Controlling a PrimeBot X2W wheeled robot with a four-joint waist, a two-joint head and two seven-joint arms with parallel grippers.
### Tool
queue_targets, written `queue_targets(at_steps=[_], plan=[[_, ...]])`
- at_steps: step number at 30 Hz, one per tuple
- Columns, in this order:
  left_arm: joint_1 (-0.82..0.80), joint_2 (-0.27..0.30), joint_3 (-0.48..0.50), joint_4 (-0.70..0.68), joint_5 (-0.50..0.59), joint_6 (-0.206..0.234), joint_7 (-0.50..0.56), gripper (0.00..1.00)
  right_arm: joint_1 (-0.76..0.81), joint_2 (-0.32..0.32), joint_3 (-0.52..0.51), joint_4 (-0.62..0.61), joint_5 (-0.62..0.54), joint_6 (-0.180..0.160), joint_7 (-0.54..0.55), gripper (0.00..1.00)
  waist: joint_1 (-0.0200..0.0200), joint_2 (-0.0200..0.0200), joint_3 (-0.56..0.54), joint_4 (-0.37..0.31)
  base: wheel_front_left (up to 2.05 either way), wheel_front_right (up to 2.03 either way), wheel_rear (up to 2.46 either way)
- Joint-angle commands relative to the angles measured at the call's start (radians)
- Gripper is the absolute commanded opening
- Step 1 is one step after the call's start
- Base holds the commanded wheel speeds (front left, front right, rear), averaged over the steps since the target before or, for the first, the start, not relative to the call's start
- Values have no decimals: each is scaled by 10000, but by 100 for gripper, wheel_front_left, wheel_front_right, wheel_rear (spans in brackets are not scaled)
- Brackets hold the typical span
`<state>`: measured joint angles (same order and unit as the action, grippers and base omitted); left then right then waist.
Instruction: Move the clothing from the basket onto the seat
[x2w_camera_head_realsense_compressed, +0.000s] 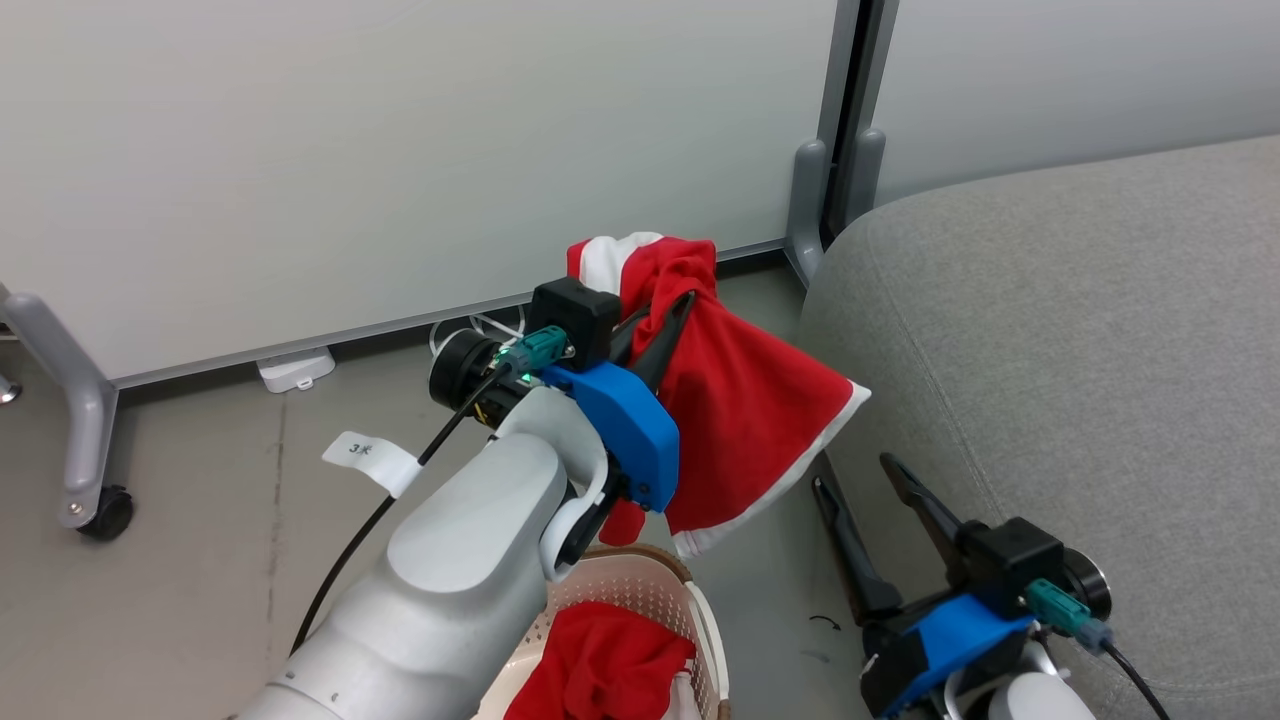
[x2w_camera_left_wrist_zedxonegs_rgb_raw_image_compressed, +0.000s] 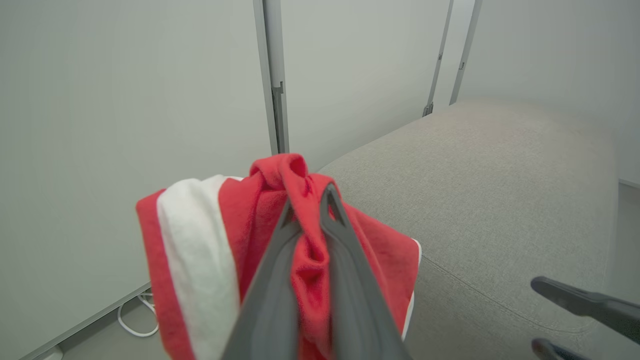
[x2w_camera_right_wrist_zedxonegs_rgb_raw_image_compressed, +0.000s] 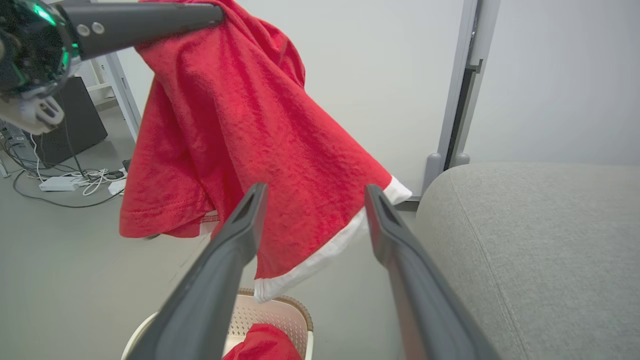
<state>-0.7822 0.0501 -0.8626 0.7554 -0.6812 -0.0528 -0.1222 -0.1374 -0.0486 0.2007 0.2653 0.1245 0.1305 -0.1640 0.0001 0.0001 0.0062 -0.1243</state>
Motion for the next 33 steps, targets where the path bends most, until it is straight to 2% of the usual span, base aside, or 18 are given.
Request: queue_targets(at_steps=[1, 10, 23, 33], plan=[[-244, 8, -63, 42, -74, 64, -70, 0, -231, -32, 93, 70, -82, 5, 73, 100, -1, -1, 24, -3, 0, 0, 0], [-450, 8, -466, 116, -425, 81, -176, 0, -1594, -33, 934, 1350, 68, 5, 518, 100, -1, -1, 121, 116, 0, 0, 0], [-648, 9, -1345, -413, -1016, 156, -65, 0, -3624, -33, 1960, 3988, 1168, 5, -123, 100, -1, -1, 190, 466, 0, 0, 0], [-739, 6, -2061, -833, -1491, 214, -23, 0, -4543, -32, 2603, 5501, 2021, 5, -454, 100, -1, -1, 120, 608, 0, 0, 0]])
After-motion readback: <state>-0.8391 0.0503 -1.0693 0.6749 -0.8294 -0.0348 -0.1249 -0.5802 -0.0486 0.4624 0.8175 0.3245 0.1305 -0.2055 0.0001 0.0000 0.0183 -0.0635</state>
